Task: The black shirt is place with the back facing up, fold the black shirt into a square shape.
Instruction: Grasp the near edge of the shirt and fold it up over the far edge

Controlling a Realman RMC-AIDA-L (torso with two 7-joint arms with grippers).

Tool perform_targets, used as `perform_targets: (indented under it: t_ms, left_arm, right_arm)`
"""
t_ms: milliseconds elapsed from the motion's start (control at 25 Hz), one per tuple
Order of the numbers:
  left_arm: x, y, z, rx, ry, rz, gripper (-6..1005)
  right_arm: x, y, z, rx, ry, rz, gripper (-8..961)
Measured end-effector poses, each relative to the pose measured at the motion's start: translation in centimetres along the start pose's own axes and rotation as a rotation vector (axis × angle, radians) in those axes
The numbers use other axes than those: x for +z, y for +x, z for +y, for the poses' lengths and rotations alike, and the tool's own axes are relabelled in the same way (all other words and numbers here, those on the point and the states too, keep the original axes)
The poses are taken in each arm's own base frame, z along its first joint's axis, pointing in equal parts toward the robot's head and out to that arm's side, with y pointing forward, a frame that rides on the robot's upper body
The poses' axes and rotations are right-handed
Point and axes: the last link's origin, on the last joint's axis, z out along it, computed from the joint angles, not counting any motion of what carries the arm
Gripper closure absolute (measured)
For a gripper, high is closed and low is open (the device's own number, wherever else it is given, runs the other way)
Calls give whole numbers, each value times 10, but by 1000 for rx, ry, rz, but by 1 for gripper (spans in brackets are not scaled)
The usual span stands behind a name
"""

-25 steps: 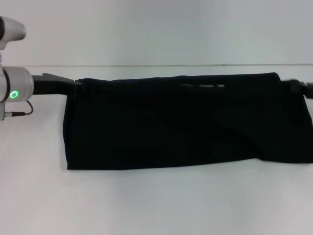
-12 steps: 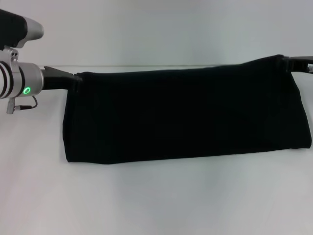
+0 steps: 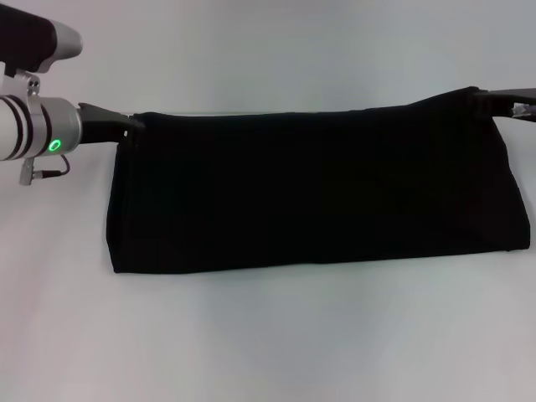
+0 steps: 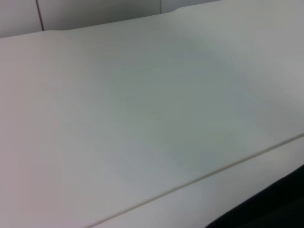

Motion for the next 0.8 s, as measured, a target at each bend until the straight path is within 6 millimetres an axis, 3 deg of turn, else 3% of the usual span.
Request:
perform_targets:
  t_ms: [800]
  left_arm:
    - [11,11,7,36,40,15,944]
  right_arm:
    - [6,5,4,-7,41,4,923]
